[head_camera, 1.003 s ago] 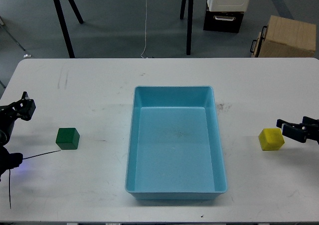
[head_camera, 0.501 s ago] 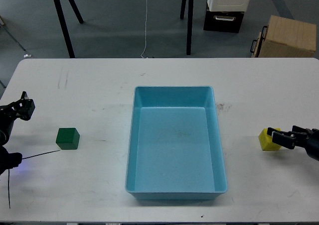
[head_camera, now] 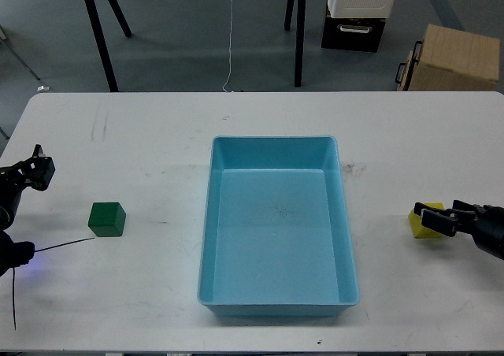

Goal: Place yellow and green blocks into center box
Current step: 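Lower the right gripper onto the yellow cube and close it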

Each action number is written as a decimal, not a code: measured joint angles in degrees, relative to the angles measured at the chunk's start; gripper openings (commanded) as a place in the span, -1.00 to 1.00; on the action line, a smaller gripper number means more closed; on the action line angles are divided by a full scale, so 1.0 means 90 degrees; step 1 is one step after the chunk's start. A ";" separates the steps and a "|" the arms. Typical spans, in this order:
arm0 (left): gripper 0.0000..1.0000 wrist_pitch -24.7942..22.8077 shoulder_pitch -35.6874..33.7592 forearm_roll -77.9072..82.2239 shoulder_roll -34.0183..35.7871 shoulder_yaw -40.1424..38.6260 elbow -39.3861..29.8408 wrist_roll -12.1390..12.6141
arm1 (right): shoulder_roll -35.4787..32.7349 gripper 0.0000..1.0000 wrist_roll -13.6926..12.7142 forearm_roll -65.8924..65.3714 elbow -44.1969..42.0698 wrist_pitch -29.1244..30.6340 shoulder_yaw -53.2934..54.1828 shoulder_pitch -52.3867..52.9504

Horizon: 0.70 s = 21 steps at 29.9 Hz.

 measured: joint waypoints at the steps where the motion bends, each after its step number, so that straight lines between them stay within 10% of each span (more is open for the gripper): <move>1: 1.00 0.0000 -0.0004 0.0001 -0.0001 0.0000 0.0002 0.0000 | 0.0002 0.96 0.0000 0.0000 -0.0013 0.0000 -0.0003 -0.0001; 13: 1.00 0.0000 -0.0009 0.0002 -0.0004 0.0000 0.0004 0.0000 | 0.0130 0.88 0.0003 -0.0010 -0.0128 0.0003 -0.0095 -0.0069; 21: 1.00 0.0000 -0.0009 0.0002 -0.0004 0.0000 0.0009 0.0000 | 0.0140 -0.24 0.0012 -0.0011 -0.0138 0.0003 -0.0302 0.0011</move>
